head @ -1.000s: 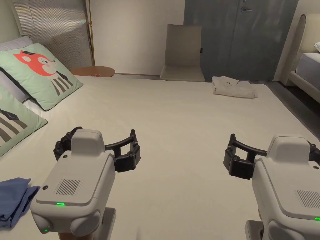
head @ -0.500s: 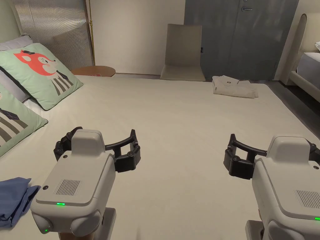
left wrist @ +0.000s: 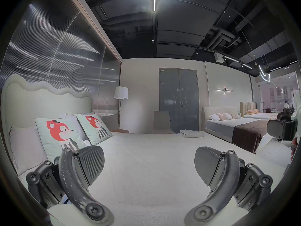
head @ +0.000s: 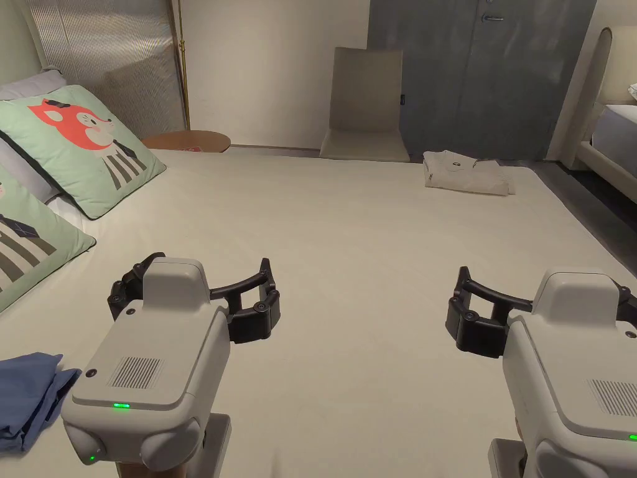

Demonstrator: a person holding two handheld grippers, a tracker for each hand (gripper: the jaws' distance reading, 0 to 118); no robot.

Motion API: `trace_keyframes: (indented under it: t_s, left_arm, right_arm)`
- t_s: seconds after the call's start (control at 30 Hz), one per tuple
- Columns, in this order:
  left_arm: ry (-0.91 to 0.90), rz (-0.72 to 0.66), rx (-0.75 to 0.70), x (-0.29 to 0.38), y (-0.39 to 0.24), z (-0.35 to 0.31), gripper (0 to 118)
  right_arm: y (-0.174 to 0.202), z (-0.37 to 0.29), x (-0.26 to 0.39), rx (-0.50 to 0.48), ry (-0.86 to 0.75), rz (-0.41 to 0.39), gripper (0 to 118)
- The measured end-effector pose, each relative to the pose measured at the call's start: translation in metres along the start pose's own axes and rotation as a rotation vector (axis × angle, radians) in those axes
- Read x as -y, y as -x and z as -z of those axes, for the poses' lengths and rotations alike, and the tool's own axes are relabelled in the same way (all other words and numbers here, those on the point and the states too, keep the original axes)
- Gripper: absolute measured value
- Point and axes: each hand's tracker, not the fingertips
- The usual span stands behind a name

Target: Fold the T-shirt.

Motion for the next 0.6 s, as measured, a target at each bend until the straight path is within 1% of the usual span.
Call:
trace_keyframes:
  t_s: [0.6]
  left_arm:
    - [-0.001, 0.001, -0.005, -0.003, -0.0005, -0.0026, 110]
  right_arm:
    - [0.0036, -0.0056, -0.0087, 0.003, 0.0, -0.005, 118]
